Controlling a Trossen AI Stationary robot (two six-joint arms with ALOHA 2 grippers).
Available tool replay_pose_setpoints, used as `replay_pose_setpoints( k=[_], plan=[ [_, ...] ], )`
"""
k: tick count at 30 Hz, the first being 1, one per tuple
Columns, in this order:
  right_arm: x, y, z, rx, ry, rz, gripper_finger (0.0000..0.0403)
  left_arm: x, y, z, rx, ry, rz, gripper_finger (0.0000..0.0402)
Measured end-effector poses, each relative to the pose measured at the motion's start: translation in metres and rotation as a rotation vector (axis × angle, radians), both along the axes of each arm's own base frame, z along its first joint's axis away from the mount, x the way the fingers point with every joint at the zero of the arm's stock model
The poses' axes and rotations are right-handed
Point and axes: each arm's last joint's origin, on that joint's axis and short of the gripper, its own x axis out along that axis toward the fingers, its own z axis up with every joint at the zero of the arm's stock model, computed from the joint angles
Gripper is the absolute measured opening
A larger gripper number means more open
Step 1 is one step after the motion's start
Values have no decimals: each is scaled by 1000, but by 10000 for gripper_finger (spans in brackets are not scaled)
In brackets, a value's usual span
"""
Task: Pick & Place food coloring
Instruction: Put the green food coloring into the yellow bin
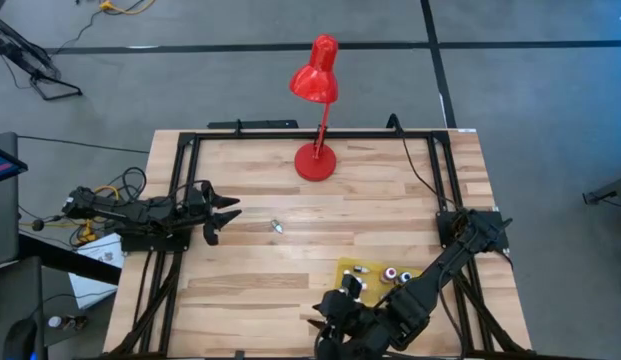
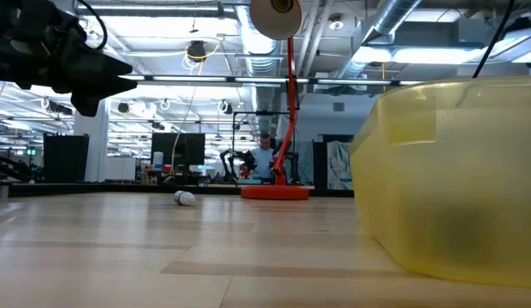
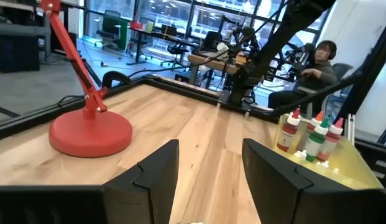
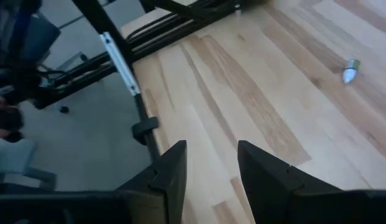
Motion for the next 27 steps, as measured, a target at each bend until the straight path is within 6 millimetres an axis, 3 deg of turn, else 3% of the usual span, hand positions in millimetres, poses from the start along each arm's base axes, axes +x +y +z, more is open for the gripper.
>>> replay_pose_setpoints(
  k=[5, 11, 20, 27],
  plan=[
    [-1, -2, 15, 35, -11, 15, 132, 0, 0, 2, -48, -29, -8, 169],
    [-1, -2, 28, -9, -30, 89, 132, 1, -5, 3, -86, -44, -186, 169],
    [-1, -5, 26, -45, 1, 124, 132, 10, -6, -9, -82, 94, -137, 169],
    [2, -11, 23, -49, 38, 126, 128, 23, -8, -15, 33, 267, -135, 188]
  ],
)
